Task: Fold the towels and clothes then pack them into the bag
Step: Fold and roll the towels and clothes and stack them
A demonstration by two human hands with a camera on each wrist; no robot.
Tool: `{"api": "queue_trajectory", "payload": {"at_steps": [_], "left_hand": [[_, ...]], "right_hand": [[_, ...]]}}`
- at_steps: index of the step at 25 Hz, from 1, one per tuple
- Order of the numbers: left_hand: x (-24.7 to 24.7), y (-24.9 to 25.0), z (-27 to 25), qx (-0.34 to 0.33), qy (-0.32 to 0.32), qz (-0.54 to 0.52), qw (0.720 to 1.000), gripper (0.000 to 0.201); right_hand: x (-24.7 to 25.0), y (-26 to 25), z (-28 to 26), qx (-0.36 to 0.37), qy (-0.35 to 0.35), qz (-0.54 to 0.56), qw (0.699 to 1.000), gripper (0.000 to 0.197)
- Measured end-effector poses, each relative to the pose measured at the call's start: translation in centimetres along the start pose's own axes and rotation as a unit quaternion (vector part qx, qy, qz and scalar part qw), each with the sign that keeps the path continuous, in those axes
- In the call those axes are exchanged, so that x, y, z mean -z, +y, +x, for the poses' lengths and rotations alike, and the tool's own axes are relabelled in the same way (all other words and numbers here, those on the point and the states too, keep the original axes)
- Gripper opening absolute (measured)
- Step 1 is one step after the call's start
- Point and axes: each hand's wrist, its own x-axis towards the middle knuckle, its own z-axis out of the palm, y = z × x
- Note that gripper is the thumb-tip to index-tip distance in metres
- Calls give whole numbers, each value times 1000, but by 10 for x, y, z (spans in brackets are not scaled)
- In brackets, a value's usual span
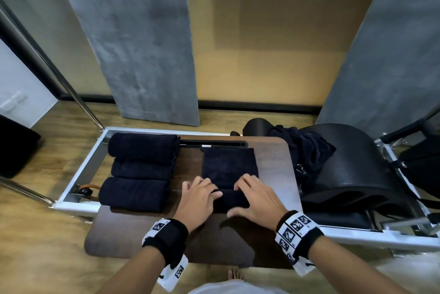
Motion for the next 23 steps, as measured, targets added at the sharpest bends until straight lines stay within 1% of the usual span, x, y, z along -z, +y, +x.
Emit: {"api": "queue_trajectory", "payload": {"at_steps": [1, 2, 3, 5, 7, 8, 10, 11, 13, 14, 15, 17, 18, 19, 21, 23], "left_hand": [[-1, 0, 6, 13, -10, 6, 1000, 26], [-2, 0, 10, 28, -16, 8, 999, 28], [-1, 0, 13, 38, -19, 11, 999, 30], [2, 1, 16, 35, -8, 8, 999, 30], [7, 1, 14, 26, 18, -32, 999, 32], [10, 2, 11, 23, 18, -50, 998, 39], [14, 1, 8, 21, -7, -46, 999, 55], [15, 1, 7, 26, -18, -40, 999, 55], [18, 4, 11, 50, -16, -60, 997, 42], [20, 5, 14, 61, -12, -74, 995, 35], [22, 6, 17, 70, -13, -80, 994, 30], [22, 7, 22, 80, -22, -81, 993, 25], [22, 7, 24, 83, -26, -81, 993, 24], [22, 7, 27, 88, -30, -84, 992, 23], [23, 5, 32, 97, -32, -102, 990, 20], [25, 5, 38, 118, -22, -137, 983, 18]], "right_hand": [[-1, 2, 1, 16, -1, -37, 999, 64], [-1, 4, 3, 26, 0, -54, 998, 61], [0, 6, 6, 31, 0, -57, 998, 56], [3, 10, 15, 30, -16, -43, 999, 46], [8, 12, 27, 17, -33, -3, 999, 38], [13, 12, 32, 1, -41, 33, 999, 35], [23, 15, 43, -30, -61, 110, 992, 34], [25, 16, 47, -31, -66, 125, 989, 33], [24, 18, 49, -7, -62, 107, 992, 21], [23, 20, 48, 3, -60, 100, 993, 20], [22, 21, 46, 10, -64, 94, 993, 30], [18, 27, 41, 17, -86, 68, 994, 67], [16, 31, 39, 24, -93, 50, 994, 78], [16, 34, 38, 30, -94, 43, 994, 79], [17, 41, 39, 34, -90, 60, 994, 71], [21, 47, 43, 13, -89, 110, 990, 62]]}}
